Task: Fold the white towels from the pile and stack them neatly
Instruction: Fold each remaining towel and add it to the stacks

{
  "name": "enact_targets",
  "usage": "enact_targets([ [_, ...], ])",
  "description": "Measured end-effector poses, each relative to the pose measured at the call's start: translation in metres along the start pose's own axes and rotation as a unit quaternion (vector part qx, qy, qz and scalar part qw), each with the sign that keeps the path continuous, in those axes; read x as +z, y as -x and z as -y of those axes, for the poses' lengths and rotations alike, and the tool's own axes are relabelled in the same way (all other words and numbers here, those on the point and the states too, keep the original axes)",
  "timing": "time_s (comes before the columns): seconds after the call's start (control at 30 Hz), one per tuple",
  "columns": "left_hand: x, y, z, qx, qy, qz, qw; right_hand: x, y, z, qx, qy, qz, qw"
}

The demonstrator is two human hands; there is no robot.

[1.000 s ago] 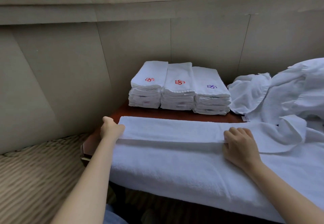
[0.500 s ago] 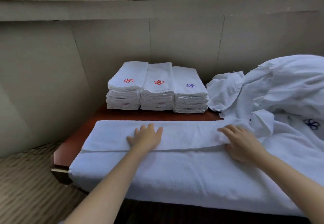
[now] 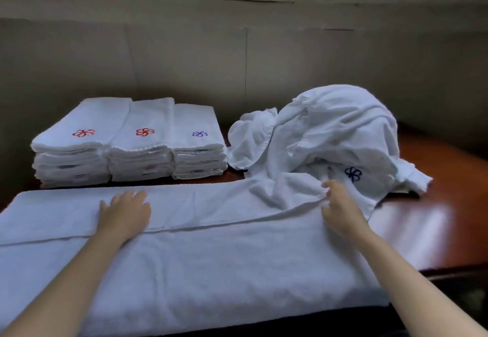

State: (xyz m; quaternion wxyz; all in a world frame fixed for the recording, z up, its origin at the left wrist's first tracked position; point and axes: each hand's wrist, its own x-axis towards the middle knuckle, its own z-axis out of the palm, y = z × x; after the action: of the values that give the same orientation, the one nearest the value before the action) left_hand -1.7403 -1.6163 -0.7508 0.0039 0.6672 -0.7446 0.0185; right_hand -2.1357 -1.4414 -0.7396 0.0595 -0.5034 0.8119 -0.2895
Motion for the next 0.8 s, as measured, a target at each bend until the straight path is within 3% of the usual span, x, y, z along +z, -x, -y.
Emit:
enact_targets([
  [0.07, -0.008, 0.006, -0.039, 0.101, -0.02, -0.088, 0.991, -0.001, -0.002, 0.005, 0.039, -0.038, -0.045, 0.997],
  [0.17, -0.01, 0.032, -0.122, 0.272, 0.079, -0.105, 0.953, -0.005, -0.007, 0.016, 0.13, -0.129, -0.084, 0.979],
  [0.3, -0.008, 0.069, -0.229, 0.368, 0.195, -0.127, 0.9, -0.008, -0.018, 0.025, 0.283, -0.307, -0.021, 0.908],
  [0.37, -0.009, 0.069, -0.268, 0.363, 0.174, -0.147, 0.903, -0.004, -0.025, 0.027, 0.338, -0.361, 0.026, 0.869],
  [0.5, -0.024, 0.06, -0.304, 0.317, 0.098, -0.207, 0.92, 0.001, -0.033, 0.025, 0.332, -0.416, 0.022, 0.846],
  [0.57, -0.032, 0.047, -0.311, 0.275, 0.154, -0.209, 0.926, 0.0, -0.036, 0.02, 0.326, -0.463, 0.019, 0.824],
  [0.6, -0.037, 0.037, -0.312, 0.247, 0.231, -0.191, 0.922, -0.002, -0.037, 0.018, 0.325, -0.491, 0.024, 0.808],
  [0.67, -0.051, 0.02, -0.308, 0.193, 0.425, -0.13, 0.875, -0.008, -0.038, 0.018, 0.324, -0.532, 0.042, 0.781],
  [0.7, -0.061, 0.015, -0.303, 0.181, 0.509, -0.111, 0.834, -0.011, -0.039, 0.019, 0.318, -0.553, 0.049, 0.768],
  [0.73, -0.071, 0.014, -0.296, 0.187, 0.564, -0.108, 0.797, -0.013, -0.041, 0.019, 0.311, -0.582, 0.054, 0.75],
  [0.8, -0.085, 0.02, -0.284, 0.25, 0.588, -0.108, 0.762, -0.016, -0.044, 0.018, 0.31, -0.641, 0.054, 0.7],
])
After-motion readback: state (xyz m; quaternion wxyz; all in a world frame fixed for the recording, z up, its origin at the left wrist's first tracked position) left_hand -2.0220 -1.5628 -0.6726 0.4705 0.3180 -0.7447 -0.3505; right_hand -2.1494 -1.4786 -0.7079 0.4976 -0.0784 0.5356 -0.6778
